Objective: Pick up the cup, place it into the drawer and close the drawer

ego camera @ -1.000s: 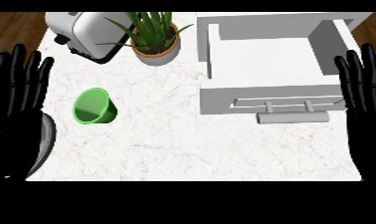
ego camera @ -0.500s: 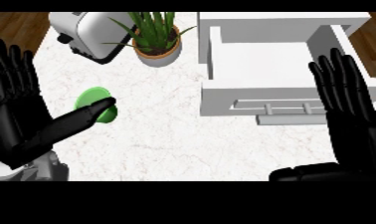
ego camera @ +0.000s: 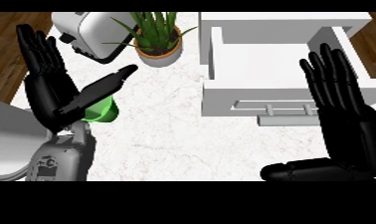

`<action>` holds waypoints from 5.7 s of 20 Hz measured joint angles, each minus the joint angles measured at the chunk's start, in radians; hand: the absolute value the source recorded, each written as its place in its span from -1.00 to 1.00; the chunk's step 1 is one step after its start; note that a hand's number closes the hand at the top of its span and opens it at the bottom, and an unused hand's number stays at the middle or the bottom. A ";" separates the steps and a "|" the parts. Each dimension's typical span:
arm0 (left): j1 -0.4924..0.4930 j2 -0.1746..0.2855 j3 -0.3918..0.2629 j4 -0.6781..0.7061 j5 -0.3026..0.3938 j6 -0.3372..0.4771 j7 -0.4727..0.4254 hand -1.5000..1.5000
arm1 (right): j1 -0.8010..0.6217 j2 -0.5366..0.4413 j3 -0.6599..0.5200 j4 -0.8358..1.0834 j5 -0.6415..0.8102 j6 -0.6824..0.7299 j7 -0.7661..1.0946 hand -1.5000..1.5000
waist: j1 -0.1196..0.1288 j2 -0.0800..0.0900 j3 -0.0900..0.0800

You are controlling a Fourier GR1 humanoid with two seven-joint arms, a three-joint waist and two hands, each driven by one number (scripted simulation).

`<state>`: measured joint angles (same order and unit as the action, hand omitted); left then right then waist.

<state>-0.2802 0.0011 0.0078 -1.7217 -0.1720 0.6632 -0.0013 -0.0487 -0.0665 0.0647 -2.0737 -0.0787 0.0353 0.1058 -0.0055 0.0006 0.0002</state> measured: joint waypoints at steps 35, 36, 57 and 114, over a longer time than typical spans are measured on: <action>0.183 0.000 0.034 0.241 0.270 0.089 -0.280 -1.00 | -0.058 -0.009 -0.079 0.028 -0.029 0.044 0.028 -1.00 | 0.005 -0.001 0.000; 0.191 0.000 0.035 0.257 0.284 0.085 -0.302 -1.00 | -0.058 -0.018 -0.094 0.028 -0.045 0.054 0.028 -1.00 | 0.005 -0.001 -0.001; 0.187 0.011 0.150 0.612 0.539 -0.069 -0.678 -1.00 | -0.064 -0.015 -0.101 0.006 -0.061 0.064 0.064 -1.00 | 0.005 -0.002 0.002; -0.155 0.120 0.262 1.301 0.606 -0.633 -1.084 1.00 | -0.030 -0.026 -0.125 -0.043 -0.084 0.097 0.080 -1.00 | -0.001 -0.001 -0.001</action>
<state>-0.4354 0.1212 0.2700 -0.4205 0.4341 0.0305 -1.0857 -0.0790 -0.0921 -0.0604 -2.1169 -0.1625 0.1324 0.1856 -0.0062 -0.0005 -0.0003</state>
